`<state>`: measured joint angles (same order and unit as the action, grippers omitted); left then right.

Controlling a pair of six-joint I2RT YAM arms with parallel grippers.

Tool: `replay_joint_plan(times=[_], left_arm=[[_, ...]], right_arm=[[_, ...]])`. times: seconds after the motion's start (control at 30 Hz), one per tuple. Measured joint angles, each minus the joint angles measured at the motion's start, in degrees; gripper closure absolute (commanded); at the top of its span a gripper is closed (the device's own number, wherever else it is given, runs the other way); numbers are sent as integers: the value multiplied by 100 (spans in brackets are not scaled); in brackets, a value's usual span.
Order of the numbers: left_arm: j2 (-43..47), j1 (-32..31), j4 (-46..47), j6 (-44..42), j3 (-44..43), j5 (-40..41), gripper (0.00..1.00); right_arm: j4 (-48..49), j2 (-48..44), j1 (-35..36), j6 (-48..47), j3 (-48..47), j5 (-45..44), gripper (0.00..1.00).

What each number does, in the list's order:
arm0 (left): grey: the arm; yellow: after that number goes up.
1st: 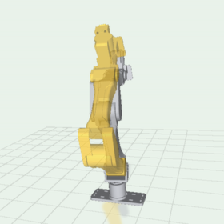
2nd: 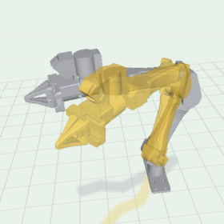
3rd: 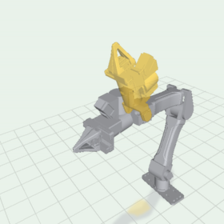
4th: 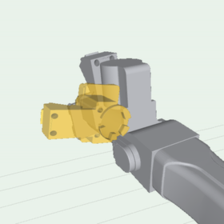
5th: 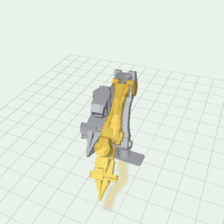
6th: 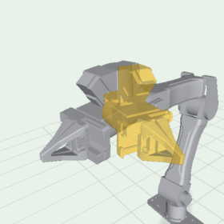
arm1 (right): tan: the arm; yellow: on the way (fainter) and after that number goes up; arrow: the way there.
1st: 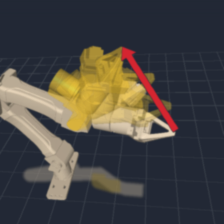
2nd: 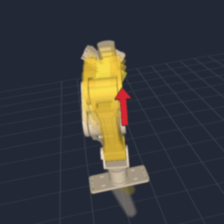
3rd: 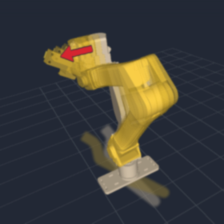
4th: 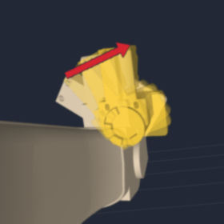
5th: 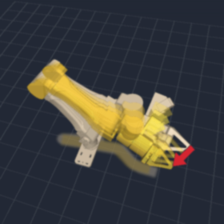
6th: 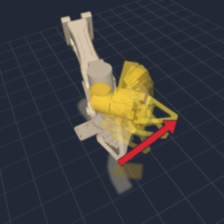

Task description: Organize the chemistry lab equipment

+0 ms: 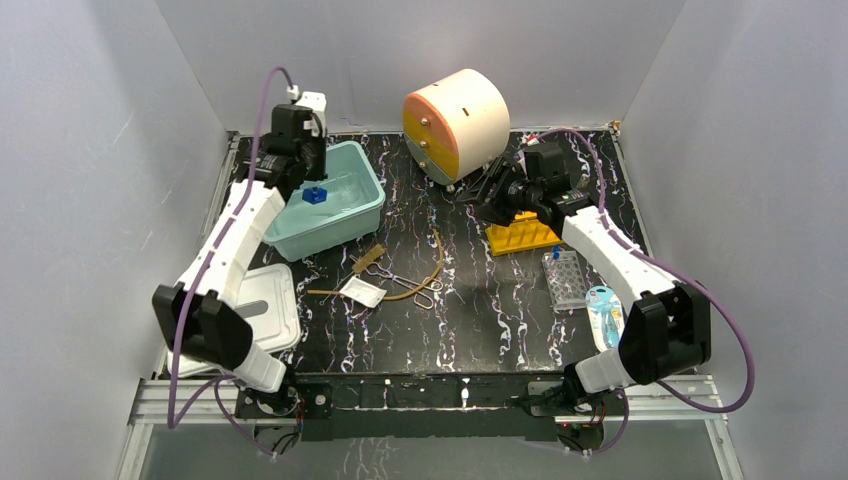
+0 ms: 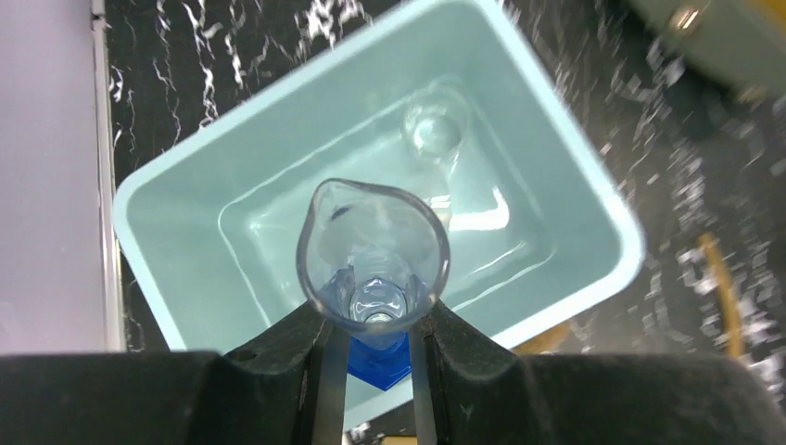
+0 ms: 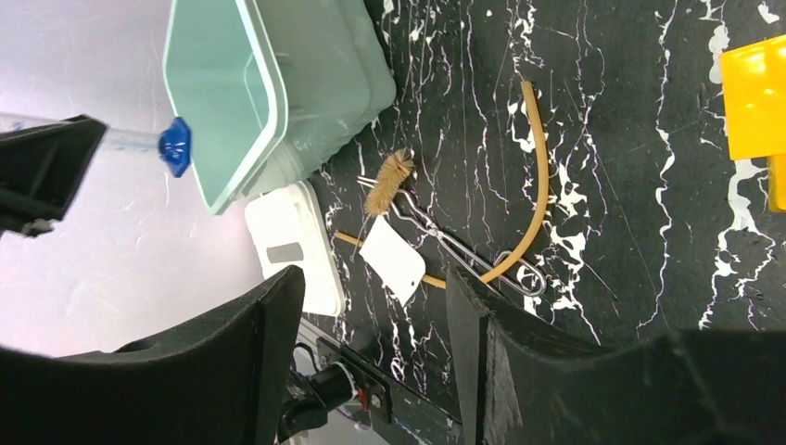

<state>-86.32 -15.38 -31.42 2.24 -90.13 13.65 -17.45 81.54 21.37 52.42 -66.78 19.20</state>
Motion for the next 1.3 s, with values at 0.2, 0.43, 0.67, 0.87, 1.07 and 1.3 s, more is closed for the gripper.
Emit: replay_joint_plan(times=[0.2, 0.43, 0.67, 0.87, 1.07, 1.3], left_arm=[[-778, -7, -363, -1027, 188, -2, 100], [-949, -4, -535, -1958, 575, 4, 100], [-1165, 46, -726, -2861, 584, -332, 100], [-1703, 105, -1045, -3547, 293, -1069, 100], [-2153, 201, -1517, -4113, -105, -1519, 100], [-2356, 219, -1567, -4387, -153, -1604, 91]], right_arm=[[-212, 350, 0, -87, -275, 118, 35], [-205, 566, 0, -155, -608, 323, 35], [-203, 881, 0, -186, -758, 520, 35], [-216, 1082, 0, -299, -1027, 542, 35], [-208, 1113, 0, -337, -1220, 551, 35], [-190, 1276, 0, -332, -1255, 592, 35]])
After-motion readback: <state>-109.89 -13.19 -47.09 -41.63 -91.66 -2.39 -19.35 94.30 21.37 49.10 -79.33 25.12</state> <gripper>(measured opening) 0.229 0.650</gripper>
